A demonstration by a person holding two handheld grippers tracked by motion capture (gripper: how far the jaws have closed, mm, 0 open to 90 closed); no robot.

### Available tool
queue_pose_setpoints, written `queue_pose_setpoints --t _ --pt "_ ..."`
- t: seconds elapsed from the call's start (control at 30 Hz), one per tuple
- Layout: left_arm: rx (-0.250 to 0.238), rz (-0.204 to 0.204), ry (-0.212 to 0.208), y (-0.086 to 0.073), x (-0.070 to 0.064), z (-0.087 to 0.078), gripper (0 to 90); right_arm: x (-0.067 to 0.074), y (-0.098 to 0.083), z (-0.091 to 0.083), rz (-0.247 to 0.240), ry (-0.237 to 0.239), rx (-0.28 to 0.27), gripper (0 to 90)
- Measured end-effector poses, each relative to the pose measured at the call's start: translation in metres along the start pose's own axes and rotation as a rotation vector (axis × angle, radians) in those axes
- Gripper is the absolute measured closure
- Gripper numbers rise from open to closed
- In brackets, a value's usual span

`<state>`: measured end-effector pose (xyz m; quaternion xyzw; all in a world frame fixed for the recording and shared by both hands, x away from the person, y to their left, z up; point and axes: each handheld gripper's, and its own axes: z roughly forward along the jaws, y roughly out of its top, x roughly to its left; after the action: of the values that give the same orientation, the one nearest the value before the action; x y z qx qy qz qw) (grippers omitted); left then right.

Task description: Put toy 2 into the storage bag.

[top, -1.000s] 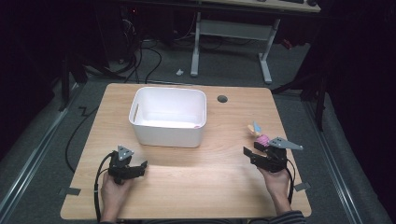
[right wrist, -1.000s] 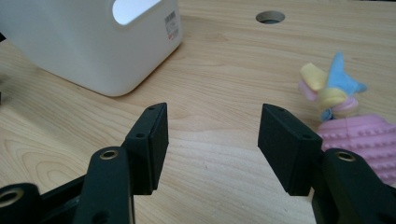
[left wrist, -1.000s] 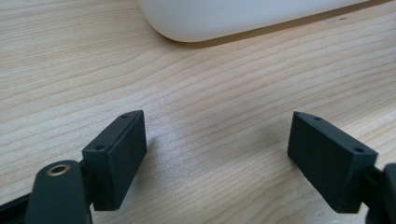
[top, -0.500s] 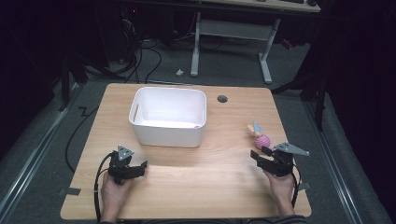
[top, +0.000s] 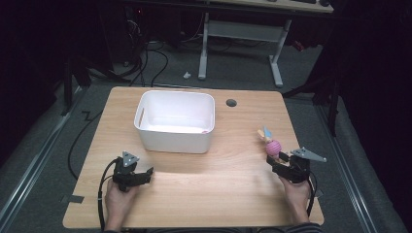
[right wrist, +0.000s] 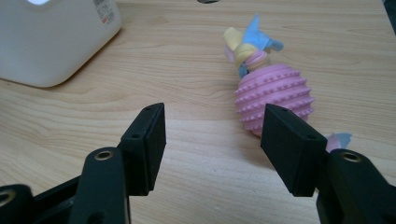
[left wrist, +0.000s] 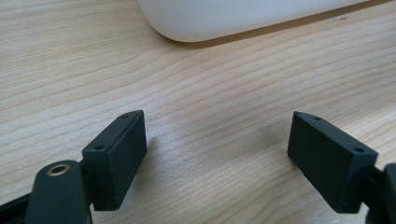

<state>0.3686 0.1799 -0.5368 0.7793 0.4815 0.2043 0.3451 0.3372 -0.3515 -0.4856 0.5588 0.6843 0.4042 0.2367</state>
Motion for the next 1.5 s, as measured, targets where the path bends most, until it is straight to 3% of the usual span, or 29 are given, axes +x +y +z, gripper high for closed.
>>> queue_pose_setpoints --t 0.5,1.07,1.5 --pt "0.000 0.001 0.000 0.000 0.000 0.000 20.0 -0.009 0.006 0.012 -0.002 -0.067 0.036 35.2" --pt "0.000 0.000 0.000 0.000 0.000 0.000 20.0 -0.011 0.023 0.033 -0.053 -0.166 0.068 32.3" --pt "0.000 0.000 0.000 0.000 0.000 0.000 20.0 -0.016 0.020 0.051 -0.061 -0.188 0.105 28.9"
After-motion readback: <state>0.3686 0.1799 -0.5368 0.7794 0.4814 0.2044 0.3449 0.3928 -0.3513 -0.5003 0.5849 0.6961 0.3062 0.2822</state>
